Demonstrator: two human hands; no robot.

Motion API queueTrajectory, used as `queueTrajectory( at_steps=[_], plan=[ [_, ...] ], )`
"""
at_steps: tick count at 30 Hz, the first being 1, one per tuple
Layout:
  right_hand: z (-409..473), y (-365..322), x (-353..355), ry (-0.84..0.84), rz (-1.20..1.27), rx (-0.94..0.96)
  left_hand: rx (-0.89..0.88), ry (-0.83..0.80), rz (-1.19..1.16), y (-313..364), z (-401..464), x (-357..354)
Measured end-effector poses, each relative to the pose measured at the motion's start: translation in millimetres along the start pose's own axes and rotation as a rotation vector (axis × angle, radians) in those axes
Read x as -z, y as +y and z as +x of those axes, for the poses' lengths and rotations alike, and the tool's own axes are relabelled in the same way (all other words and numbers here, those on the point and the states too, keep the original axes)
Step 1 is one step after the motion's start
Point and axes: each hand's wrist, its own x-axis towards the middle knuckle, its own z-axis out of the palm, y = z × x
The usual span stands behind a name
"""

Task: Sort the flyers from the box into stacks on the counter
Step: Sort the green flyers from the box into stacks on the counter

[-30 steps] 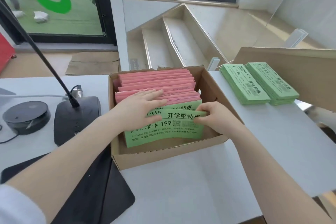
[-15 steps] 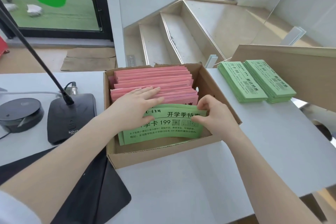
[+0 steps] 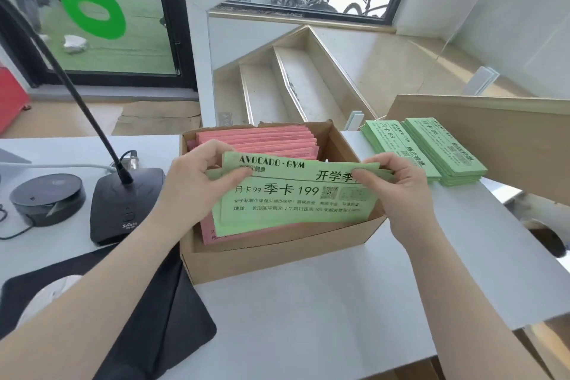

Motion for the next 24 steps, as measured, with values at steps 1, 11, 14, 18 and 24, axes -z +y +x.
queueTrajectory(
  at_steps=[1, 11, 14, 18, 24],
  plan=[
    [-4, -4, 4, -0.019, 0.075, -0.005, 0.082, -0.017, -0.170, 7, -7, -3],
    [-69, 7, 78, -0.216, 0.113, 0.005, 0.069, 0.051, -0.264, 47, -106, -58],
    [-88, 17, 102, -0.183, 0.141, -0.030, 0.048, 0.026, -0.240, 53, -132, -73],
    [-102, 36, 115, -0.197, 0.120, -0.081, 0.132, 0.036, -0.098, 37, -162, -100],
    [-114, 70, 108, -0.225, 0.156, -0.196, 0.349, 0.154, -0.202, 3, -193, -121]
  ],
)
